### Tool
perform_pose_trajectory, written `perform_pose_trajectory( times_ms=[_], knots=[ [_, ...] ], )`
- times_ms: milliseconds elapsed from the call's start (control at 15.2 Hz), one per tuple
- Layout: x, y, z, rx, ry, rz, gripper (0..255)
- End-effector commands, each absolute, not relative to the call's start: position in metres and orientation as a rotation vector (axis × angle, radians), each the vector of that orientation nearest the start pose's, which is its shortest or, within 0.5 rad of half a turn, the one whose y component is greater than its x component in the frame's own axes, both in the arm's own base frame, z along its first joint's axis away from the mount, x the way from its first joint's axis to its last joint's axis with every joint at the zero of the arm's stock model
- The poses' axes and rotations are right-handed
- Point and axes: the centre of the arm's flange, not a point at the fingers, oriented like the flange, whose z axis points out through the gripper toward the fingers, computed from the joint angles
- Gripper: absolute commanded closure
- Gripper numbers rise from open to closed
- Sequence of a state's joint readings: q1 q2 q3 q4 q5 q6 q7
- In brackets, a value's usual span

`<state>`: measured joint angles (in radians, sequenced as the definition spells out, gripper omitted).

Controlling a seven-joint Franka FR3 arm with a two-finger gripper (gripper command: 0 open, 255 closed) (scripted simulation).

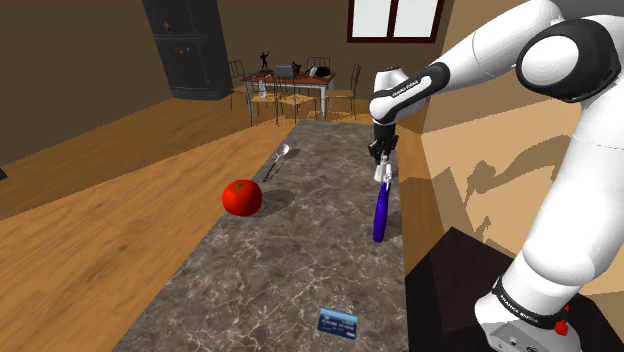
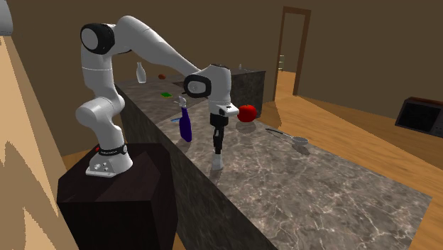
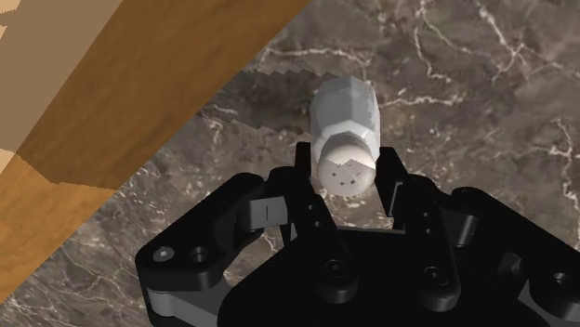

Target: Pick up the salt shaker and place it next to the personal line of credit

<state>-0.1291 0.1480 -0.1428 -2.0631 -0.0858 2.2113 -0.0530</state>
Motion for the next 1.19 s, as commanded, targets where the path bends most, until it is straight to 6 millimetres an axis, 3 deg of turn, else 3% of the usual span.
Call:
perform_pose_trajectory(
  times_ms=[0,132,1122],
  knots=[
    [0.552,-0.155,0.364,-3.219,0.268,0.022,255],
    [0.552,-0.155,0.364,-3.219,0.268,0.022,255],
    [0.552,-0.155,0.443,-3.219,0.268,0.022,255]
  ],
)
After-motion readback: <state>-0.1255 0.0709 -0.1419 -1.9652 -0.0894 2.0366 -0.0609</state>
